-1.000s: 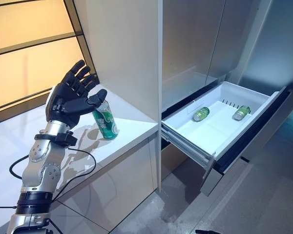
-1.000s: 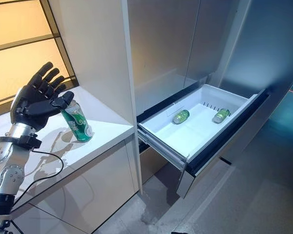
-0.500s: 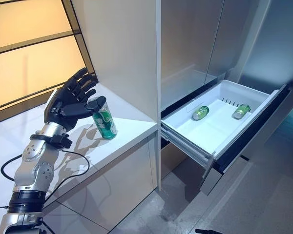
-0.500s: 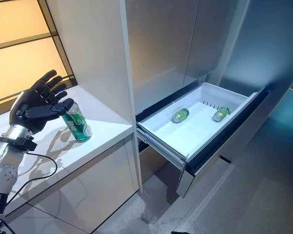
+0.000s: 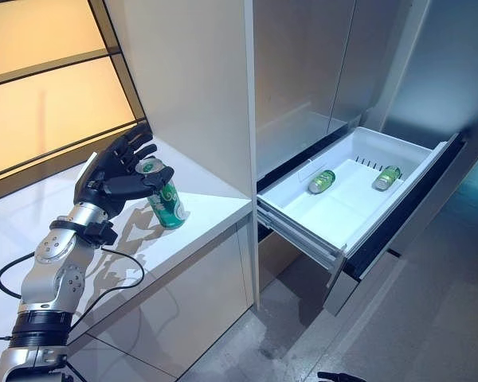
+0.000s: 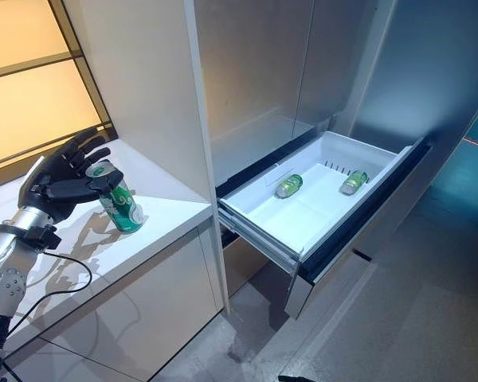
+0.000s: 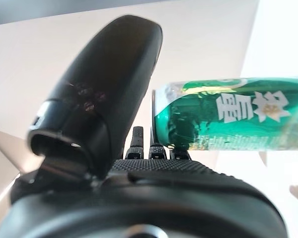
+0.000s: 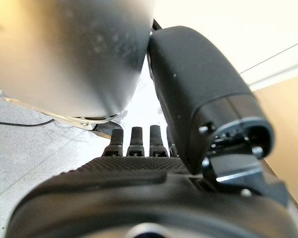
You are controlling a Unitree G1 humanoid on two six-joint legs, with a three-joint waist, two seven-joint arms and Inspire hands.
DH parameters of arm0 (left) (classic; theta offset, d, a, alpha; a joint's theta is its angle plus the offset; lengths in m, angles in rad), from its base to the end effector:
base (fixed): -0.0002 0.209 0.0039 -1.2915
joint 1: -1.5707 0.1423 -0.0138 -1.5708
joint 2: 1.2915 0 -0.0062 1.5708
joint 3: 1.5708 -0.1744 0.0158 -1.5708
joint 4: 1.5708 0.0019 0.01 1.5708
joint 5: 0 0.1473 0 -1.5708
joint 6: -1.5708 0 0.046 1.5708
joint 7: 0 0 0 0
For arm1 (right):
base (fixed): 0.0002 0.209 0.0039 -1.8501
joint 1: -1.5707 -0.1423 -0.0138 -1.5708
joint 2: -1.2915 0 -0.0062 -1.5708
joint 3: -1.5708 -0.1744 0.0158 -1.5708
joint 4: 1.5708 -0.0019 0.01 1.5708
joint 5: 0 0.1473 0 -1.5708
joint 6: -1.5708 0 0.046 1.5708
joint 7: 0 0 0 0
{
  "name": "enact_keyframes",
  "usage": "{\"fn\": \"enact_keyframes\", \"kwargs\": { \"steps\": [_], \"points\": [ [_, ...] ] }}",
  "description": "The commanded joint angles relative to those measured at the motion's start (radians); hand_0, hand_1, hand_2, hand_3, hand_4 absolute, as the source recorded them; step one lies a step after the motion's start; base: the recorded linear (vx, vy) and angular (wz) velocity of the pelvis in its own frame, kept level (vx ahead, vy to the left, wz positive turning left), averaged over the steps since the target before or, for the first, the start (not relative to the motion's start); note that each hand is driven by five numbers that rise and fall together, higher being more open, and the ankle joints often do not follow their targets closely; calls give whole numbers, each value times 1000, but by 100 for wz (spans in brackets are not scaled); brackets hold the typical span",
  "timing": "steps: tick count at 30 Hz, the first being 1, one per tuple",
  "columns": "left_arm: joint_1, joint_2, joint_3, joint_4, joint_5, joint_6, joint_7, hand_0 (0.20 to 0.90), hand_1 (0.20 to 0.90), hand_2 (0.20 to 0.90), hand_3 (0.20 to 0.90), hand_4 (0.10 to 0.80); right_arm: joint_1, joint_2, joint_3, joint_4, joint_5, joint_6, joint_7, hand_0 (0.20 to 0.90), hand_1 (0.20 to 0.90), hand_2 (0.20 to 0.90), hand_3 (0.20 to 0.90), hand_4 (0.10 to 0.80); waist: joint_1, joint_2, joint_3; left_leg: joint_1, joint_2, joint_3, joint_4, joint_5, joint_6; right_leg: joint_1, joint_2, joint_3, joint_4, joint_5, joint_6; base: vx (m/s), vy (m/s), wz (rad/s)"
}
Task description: Put drinks into fridge and close the fridge
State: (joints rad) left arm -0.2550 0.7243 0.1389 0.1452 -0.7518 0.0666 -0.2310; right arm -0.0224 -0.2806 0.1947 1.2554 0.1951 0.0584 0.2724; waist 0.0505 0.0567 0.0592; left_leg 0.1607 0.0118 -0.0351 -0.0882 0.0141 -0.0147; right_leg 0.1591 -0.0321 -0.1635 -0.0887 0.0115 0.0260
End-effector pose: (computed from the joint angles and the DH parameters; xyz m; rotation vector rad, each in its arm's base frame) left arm 0.2492 0.2926 0.1524 -0.0461 -0.1686 -0.1086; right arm 0.0751 -0.2358 -0.1128 -0.0181 1.3072 0.0982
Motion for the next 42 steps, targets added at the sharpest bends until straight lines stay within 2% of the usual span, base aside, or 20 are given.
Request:
{"fn": "enact_keyframes", "kwargs": {
  "steps": [1,17,30,31,32,33,42],
  "points": [
    [-146,81,43,-10,-6,-45,-1,900,900,900,900,800,-17,-40,3,-14,-12,9,32,900,900,900,900,800,-26,8,-6,-2,-45,45,24,-80,16,-18,43,30,117,-149,22,0,0,0],
    [-145,54,34,77,11,-33,21,900,900,900,900,800,-4,-37,-6,-17,-11,10,25,900,900,900,900,800,-48,6,-4,3,-46,72,26,-84,20,-21,43,47,110,-139,28,6,8,-5],
    [-159,31,21,82,-19,-51,42,900,900,900,900,800,-3,-34,-14,-6,-9,6,20,900,900,900,900,800,-58,6,-6,9,-47,83,27,-90,24,-20,43,57,109,-137,31,5,3,-3],
    [-159,28,20,82,-23,-56,43,834,834,834,823,723,-3,-34,-15,-5,-9,5,20,900,900,900,900,800,-59,6,-6,10,-47,83,26,-90,24,-21,43,58,110,-137,31,0,0,0],
    [-160,23,19,81,-20,-60,47,528,528,528,466,366,-4,-33,-14,-5,-9,6,19,900,900,900,900,800,-59,6,-6,10,-48,83,26,-91,25,-21,43,60,110,-137,31,0,0,0],
    [-159,20,18,78,-19,-69,52,300,300,300,200,100,-3,-32,-16,-4,-10,4,18,900,900,900,900,800,-60,6,-7,11,-48,84,25,-91,25,-21,42,60,110,-137,32,0,0,0],
    [-153,13,2,56,16,-71,31,300,300,300,200,100,-4,-31,-14,5,-3,-22,23,900,900,900,900,800,-60,8,-8,14,-49,83,25,-93,27,-19,42,60,112,-139,31,4,1,-2]
  ]
}}
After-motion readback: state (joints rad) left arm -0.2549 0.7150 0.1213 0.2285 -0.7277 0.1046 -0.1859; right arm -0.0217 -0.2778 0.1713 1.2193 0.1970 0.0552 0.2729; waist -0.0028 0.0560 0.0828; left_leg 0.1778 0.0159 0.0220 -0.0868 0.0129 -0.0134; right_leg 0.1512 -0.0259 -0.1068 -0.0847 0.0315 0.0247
